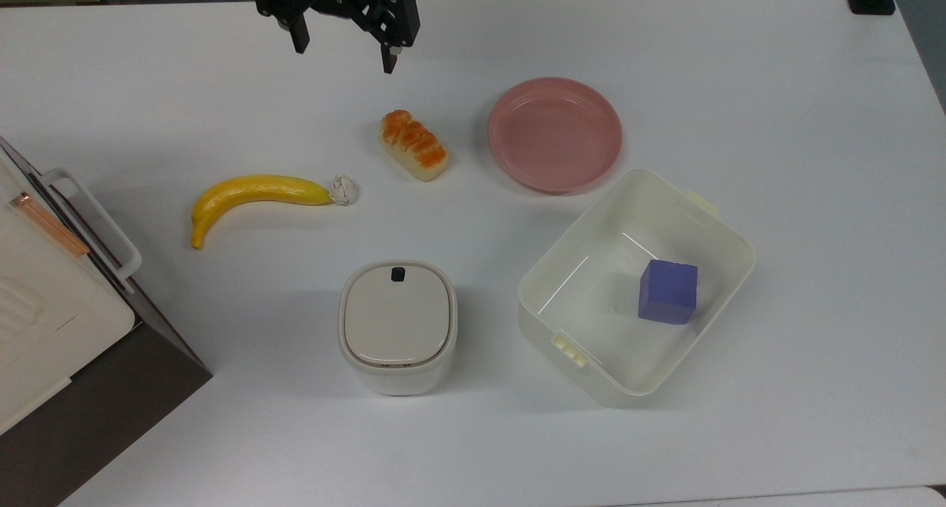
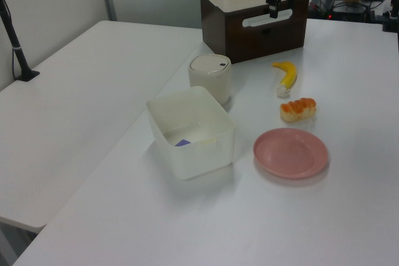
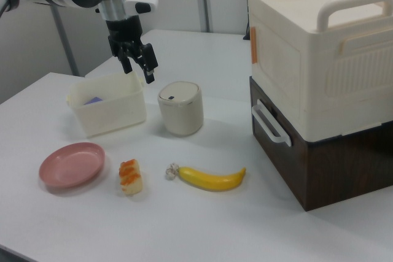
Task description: Put the bread on a plate
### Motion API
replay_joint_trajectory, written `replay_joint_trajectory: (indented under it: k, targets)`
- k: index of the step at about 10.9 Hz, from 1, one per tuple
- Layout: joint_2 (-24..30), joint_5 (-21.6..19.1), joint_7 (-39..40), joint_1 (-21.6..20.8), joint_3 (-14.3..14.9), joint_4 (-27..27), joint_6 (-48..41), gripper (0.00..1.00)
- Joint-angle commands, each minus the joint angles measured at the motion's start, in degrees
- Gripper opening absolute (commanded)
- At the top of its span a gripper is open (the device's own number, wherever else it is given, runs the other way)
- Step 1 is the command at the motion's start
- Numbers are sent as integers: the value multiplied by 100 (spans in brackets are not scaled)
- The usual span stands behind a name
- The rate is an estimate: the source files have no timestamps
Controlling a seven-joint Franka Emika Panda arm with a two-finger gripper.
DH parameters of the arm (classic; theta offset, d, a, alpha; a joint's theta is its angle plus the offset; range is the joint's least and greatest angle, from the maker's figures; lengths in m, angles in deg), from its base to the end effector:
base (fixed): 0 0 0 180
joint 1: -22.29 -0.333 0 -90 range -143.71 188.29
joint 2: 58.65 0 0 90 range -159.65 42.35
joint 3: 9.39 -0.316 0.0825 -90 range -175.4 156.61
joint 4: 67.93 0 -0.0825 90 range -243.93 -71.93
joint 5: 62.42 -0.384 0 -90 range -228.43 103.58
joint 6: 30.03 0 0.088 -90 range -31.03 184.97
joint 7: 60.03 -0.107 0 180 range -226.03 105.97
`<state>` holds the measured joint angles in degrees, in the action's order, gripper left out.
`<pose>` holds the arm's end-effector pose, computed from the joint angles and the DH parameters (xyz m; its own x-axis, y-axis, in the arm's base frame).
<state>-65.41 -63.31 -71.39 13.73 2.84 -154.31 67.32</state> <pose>0.6013 -0.0296 0.5997 0.9632 -0.2578 0.0764 -0.2582 -0.9661 -0.0057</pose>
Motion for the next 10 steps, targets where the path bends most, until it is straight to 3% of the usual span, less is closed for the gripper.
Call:
replay_joint_trajectory:
  k: [1, 10]
  targets:
    - [149, -87, 160, -94, 78, -160, -68, 100]
    - [149, -148, 152, -76, 78, -160, -24, 100]
